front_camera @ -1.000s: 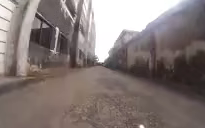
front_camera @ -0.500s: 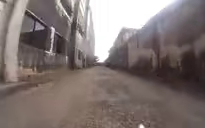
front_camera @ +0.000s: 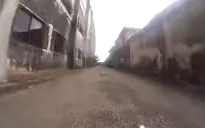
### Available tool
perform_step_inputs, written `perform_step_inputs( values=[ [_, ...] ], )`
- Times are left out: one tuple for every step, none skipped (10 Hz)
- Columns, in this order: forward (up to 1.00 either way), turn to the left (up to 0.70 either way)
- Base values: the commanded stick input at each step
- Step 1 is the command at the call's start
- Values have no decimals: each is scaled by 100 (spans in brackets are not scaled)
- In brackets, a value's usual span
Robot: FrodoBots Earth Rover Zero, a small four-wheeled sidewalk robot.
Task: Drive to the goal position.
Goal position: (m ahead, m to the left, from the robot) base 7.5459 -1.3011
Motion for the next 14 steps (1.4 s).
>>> perform_step_inputs(
  values=[
    [70,0],
    [70,0],
    [70,0],
    [70,0],
    [70,0],
    [70,0],
    [70,0],
    [70,0],
    [70,0],
    [70,0],
    [70,0],
    [70,0],
    [70,0],
    [70,0]
  ],
)
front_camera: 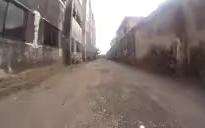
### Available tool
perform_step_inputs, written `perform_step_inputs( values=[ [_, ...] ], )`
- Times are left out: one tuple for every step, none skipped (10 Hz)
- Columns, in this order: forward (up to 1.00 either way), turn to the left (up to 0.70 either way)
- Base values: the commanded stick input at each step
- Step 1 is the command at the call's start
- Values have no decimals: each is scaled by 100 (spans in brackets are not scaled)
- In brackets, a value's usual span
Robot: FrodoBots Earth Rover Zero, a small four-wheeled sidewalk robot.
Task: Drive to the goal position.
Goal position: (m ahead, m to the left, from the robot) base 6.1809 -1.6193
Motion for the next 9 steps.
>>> perform_step_inputs(
  values=[
    [70,-32],
    [70,0],
    [70,0],
    [70,0],
    [70,0],
    [70,0],
    [70,0],
    [70,0],
    [70,0]
  ],
)
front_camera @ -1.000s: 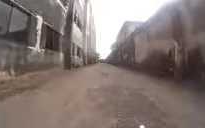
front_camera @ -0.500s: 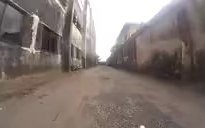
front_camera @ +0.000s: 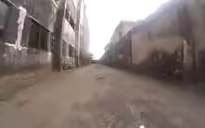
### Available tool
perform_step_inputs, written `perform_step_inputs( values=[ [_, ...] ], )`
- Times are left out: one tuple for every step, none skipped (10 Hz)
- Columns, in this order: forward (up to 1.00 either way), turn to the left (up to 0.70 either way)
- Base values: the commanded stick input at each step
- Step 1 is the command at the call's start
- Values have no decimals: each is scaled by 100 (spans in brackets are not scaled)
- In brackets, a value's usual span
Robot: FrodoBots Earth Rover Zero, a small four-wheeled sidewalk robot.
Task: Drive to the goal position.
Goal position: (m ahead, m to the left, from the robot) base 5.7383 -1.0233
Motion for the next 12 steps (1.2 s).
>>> perform_step_inputs(
  values=[
    [70,0],
    [70,-26],
    [70,-35],
    [70,-35],
    [70,0],
    [70,0],
    [70,0],
    [70,0],
    [70,0],
    [70,0],
    [70,0],
    [70,0]
  ],
)
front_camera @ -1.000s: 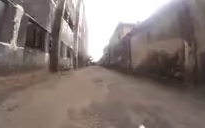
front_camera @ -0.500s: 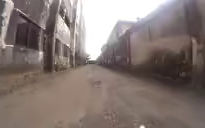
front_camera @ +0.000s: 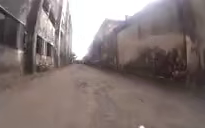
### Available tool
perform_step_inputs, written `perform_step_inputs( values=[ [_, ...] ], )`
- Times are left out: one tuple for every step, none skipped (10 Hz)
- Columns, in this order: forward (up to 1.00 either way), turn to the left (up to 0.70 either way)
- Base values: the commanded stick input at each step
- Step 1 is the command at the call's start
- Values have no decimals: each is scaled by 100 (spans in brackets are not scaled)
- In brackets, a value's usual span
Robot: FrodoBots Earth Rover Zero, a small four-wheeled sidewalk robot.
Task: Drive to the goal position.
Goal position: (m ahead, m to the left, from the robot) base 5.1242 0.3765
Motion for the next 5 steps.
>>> perform_step_inputs(
  values=[
    [70,0],
    [70,0],
    [70,0],
    [70,0],
    [70,0]
  ],
)
